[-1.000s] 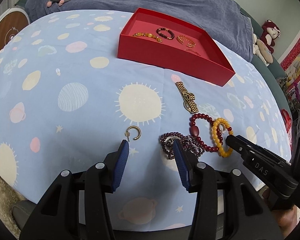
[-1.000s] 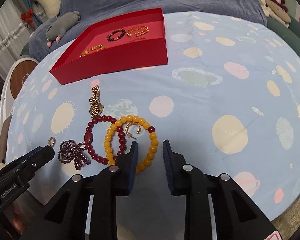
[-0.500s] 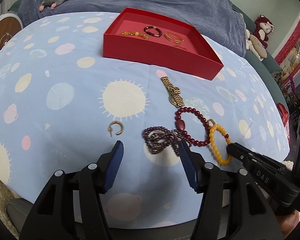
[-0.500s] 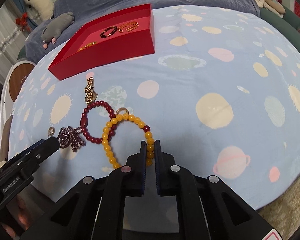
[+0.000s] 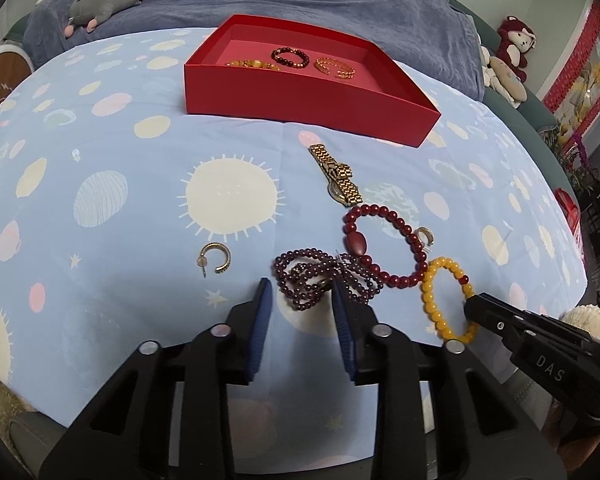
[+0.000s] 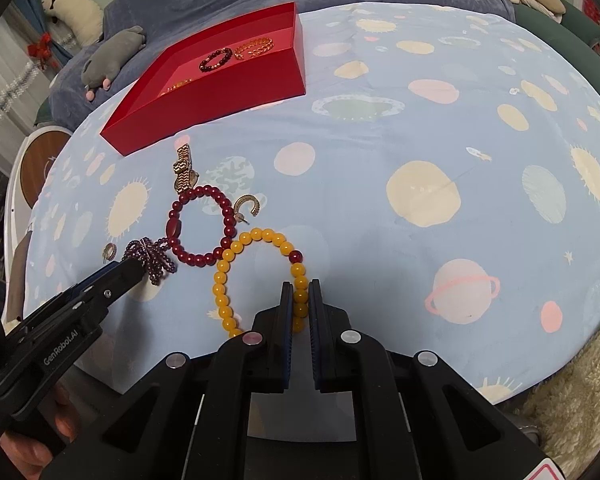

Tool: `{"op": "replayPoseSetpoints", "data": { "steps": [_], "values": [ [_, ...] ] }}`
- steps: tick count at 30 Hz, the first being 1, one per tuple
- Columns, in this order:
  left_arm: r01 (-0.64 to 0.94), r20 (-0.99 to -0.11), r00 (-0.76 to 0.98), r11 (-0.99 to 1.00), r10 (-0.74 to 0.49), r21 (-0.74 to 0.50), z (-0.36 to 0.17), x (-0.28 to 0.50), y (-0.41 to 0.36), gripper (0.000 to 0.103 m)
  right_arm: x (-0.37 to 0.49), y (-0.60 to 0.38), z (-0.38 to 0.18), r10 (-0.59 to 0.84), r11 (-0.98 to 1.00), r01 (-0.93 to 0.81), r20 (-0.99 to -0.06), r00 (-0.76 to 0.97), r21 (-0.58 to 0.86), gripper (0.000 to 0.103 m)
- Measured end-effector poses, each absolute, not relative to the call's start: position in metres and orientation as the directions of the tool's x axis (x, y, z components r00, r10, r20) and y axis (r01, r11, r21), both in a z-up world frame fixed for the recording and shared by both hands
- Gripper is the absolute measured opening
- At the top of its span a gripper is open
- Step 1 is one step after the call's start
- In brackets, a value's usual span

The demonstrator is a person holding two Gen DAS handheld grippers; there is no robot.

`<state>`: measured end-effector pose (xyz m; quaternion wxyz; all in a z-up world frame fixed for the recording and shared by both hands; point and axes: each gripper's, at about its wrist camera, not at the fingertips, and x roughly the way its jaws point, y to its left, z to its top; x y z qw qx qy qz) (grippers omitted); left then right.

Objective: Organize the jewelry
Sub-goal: 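Grasp the orange bead bracelet with the right tool while the left tool grasps the purple beaded bracelet, then carry both bracelets into the red box and open both tools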

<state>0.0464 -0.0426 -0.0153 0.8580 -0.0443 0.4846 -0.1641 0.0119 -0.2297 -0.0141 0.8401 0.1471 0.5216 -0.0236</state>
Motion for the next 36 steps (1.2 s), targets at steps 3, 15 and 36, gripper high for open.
{"op": "replayPoseSetpoints", "data": {
  "steps": [3, 15, 36],
  "values": [
    [0.259, -0.819, 0.464, 0.936, -0.338, -0.239, -0.016, 0.049, -0.046, 0.004, 0.012, -0.23, -0.014, 0.112, 0.956, 0.192, -0.883, 0.455, 0.221, 0.007],
    [0.283, -0.793, 0.473, 0.918, -0.384, -0.276, 0.008, 0.044, -0.048, 0.003, 0.011, -0.231, -0.01, 0.129, 0.951, 0.189, -0.871, 0.474, 0.243, 0.007],
    [0.237, -0.732, 0.543, 0.911, -0.412, -0.337, 0.084, 0.101, -0.031, 0.003, 0.049, -0.245, 0.063, 0.192, 0.931, 0.125, -0.752, 0.631, 0.343, 0.007]
  ]
}}
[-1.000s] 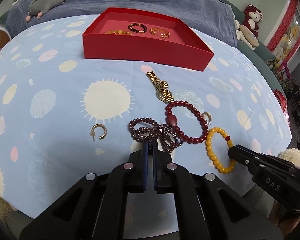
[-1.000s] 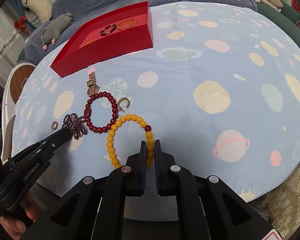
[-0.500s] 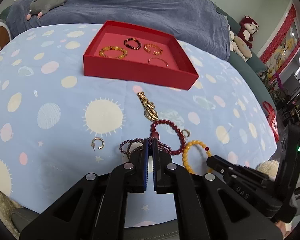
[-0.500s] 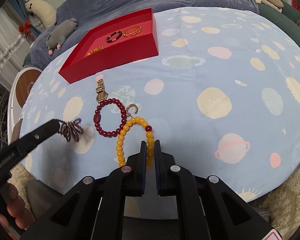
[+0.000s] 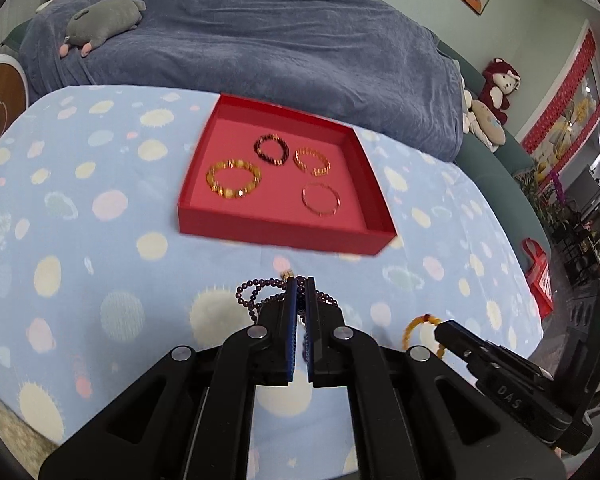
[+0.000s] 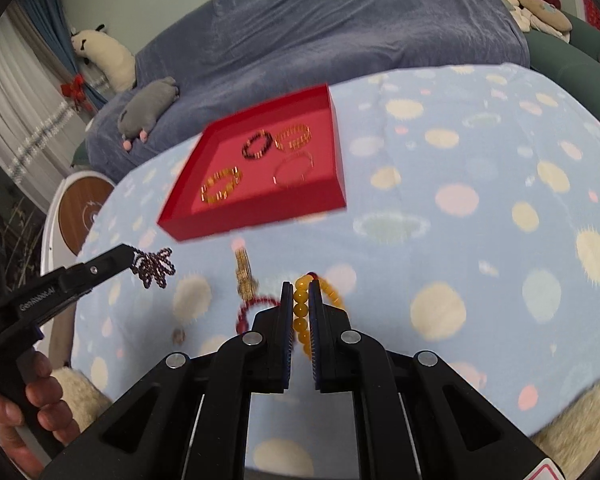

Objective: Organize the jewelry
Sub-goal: 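Carry both bracelets into the red box and open both tools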

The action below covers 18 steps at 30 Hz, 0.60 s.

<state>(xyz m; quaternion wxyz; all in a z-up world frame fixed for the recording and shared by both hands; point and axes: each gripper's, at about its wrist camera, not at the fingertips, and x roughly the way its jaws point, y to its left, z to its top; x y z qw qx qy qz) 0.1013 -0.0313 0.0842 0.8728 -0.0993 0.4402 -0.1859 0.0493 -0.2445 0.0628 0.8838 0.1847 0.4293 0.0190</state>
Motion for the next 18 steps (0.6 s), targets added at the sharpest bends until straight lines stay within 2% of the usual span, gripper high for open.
{"op": "replayPoseSetpoints", "data": {
  "steps": [9, 18],
  "values": [
    [0.216, -0.714, 0.586, 0.923, -0.383, -0.318, 0.099, 0.174, -0.036, 0.003, 0.125, -0.248, 0.098, 0.227, 0.917, 0.082, -0.679, 0.698, 0.39, 0.007],
    [0.192, -0.75, 0.558, 0.934, -0.355, -0.3, 0.077, 0.223, -0.048, 0.003, 0.191, -0.225, 0.084, 0.258, 0.918, 0.051, -0.689, 0.677, 0.394, 0.007]
  ]
}}
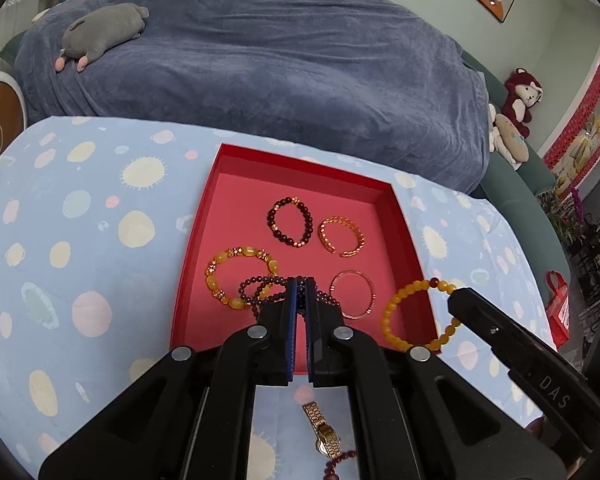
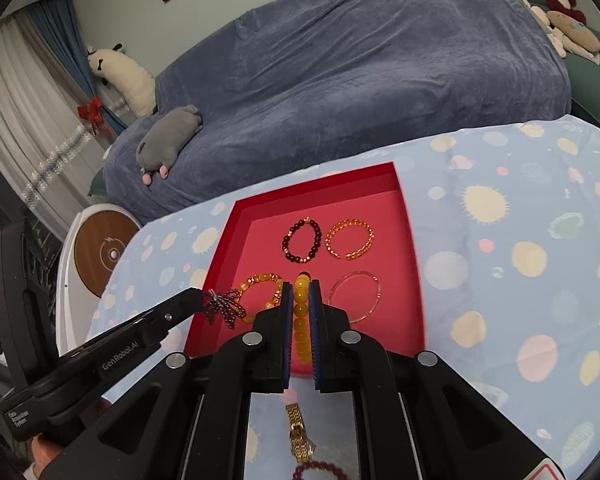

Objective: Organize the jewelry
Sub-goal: 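Carry both bracelets into the red box and open both tools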

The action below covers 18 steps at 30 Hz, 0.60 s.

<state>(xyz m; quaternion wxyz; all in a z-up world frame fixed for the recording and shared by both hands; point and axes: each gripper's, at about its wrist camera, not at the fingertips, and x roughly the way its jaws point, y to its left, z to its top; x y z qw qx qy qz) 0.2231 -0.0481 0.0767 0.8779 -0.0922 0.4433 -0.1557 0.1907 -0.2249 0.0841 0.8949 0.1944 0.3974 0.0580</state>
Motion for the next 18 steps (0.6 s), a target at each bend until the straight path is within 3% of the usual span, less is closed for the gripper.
{"op": "replayPoseSetpoints", "data": {
  "steps": [5, 8, 9, 12, 18],
  "values": [
    [0.162, -0.784, 0.52, 0.94, -0.34, -0.3, 0.053, 0.234, -0.05, 0.004, 0.206, -0.216, 0.053, 0.25, 0.93, 0.058, -0.741, 0.624, 0.363, 0.008],
    [0.142, -0.788, 0.523, 0.944, -0.326, -0.297, 0.047, 0.234, -0.048, 0.005, 0.203, -0.217, 0.042, 0.216, 0.941, 0.078, -0.764, 0.608, 0.328, 0.015],
    [0.138, -0.788, 0.525, 0.945, -0.323, -0.295, 0.046, 0.233, -0.046, 0.009, 0.201, -0.219, 0.041, 0.21, 0.942, 0.083, -0.766, 0.607, 0.324, 0.019],
    [0.097, -0.781, 0.549, 0.951, -0.297, -0.294, 0.047, 0.229, -0.036, 0.042, 0.191, -0.227, 0.042, 0.184, 0.944, 0.104, -0.762, 0.621, 0.312, 0.033],
    [0.059, -0.762, 0.577, 0.945, -0.296, -0.322, 0.054, 0.208, -0.014, 0.045, 0.161, -0.237, 0.048, 0.16, 0.949, 0.111, -0.757, 0.633, 0.294, 0.035]
  ]
}}
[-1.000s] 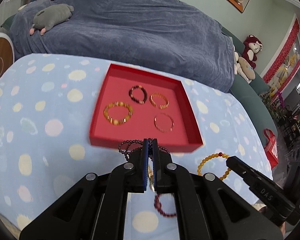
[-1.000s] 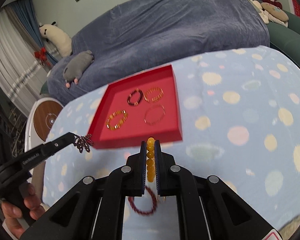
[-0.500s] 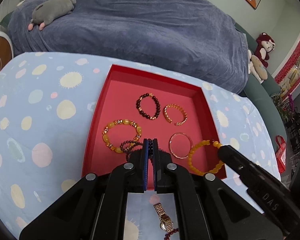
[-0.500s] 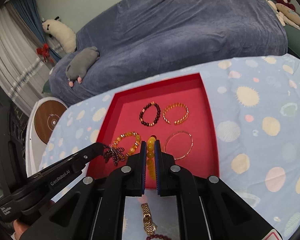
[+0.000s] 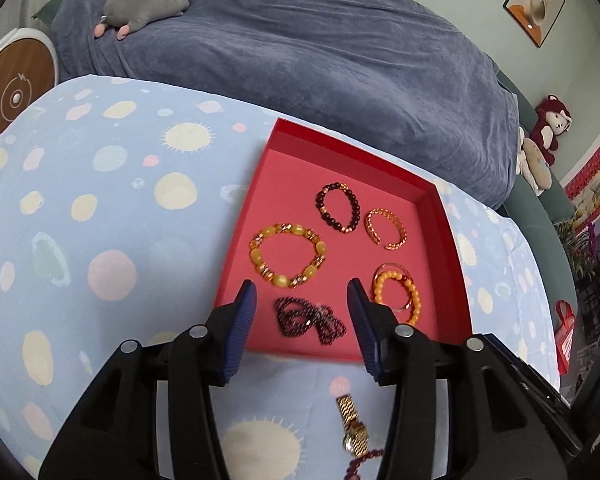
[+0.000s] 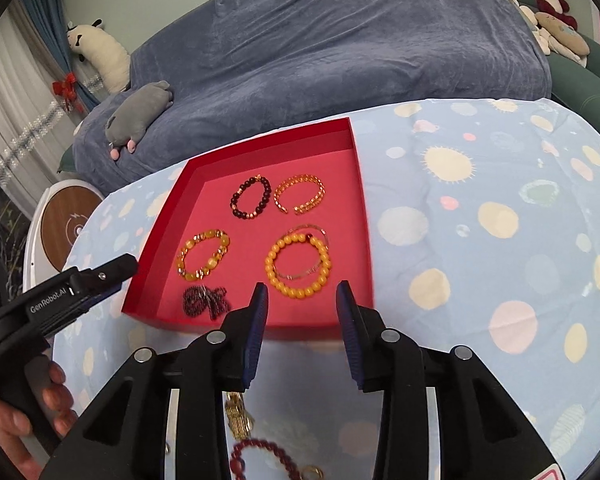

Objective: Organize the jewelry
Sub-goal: 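Carry both bracelets into the red box and open both tools, then withdraw both tools back toward the remaining jewelry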

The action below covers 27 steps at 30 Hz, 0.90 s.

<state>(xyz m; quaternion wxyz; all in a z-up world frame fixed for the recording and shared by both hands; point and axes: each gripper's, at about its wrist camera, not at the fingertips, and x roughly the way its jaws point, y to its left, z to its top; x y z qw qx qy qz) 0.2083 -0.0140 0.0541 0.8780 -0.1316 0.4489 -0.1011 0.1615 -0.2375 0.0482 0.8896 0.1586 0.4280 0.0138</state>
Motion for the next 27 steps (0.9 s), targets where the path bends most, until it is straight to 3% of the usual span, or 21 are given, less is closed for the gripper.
{"op": "replayPoseSetpoints", "data": {
  "steps": [14, 27],
  "values": [
    [0.051, -0.804, 0.524, 0.953, -0.281, -0.3, 0.03, 0.116, 0.009, 0.045, 0.067, -0.224, 0.024, 0.184, 0.949, 0.115, -0.811, 0.556, 0.294, 0.035],
    [0.046, -0.831, 0.496, 0.963, -0.252, -0.265, 0.006, 0.066, 0.017, 0.045, 0.047, -0.196, -0.005, 0.181, 0.961, 0.092, -0.845, 0.503, 0.26, 0.034]
  ]
}}
